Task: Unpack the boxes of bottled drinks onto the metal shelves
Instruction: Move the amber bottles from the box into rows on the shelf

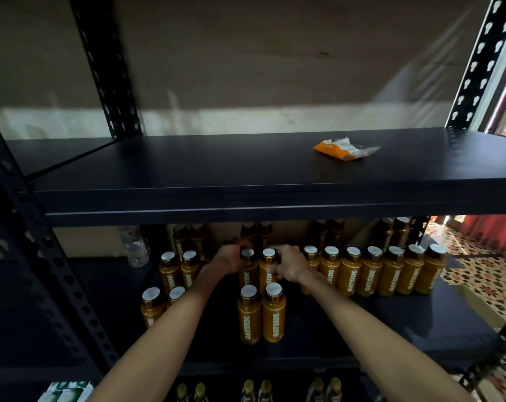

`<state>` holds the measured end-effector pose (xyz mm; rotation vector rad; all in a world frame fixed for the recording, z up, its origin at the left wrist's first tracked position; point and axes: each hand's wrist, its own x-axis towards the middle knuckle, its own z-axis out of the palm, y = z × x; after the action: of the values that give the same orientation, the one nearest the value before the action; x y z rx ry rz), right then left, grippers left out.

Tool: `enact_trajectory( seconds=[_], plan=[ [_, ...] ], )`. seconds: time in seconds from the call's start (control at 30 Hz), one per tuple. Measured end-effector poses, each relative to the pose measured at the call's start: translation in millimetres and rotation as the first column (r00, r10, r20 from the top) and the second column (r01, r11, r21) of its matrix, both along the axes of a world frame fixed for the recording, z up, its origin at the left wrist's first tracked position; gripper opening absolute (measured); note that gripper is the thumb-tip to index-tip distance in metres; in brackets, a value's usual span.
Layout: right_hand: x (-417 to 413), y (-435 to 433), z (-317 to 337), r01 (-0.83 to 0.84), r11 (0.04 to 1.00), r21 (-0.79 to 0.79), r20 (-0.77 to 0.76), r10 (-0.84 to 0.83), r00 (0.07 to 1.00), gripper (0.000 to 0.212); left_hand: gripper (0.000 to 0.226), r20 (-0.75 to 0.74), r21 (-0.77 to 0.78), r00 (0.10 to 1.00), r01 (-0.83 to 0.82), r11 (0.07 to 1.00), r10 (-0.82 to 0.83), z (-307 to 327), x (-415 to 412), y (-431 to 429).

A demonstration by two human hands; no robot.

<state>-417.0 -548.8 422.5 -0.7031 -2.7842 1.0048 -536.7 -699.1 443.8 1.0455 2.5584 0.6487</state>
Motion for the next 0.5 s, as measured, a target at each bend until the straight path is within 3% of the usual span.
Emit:
enact_trajectory(
  seconds=[0.23, 0.37, 0.5],
  plan=[
    [4.0, -4.7, 5.3, 0.020, 1.000, 0.012, 0.038, -0.021, 0.999, 0.068, 0.040, 0.031, 0.074, 1.000, -0.002, 0.997, 0.000, -3.9, 0.7, -1.3],
    [8.5, -10.5, 12.9, 0.018, 1.000, 0.003, 0.040, -0.018, 0.999, 0.063, 0.059, 0.010, 0.009, 1.000, 0.017, 1.000, -0.017, -2.7, -1.8, -4.7],
    [24.4, -0.9, 24.5, 0.032, 0.999, 0.001, -0.033, -0.032, 0.999, 0.027, 0.065, -0.019, -0.002, 0.999, -0.026, 1.000, 0.026, 12.7, 13.2, 5.1]
  ],
)
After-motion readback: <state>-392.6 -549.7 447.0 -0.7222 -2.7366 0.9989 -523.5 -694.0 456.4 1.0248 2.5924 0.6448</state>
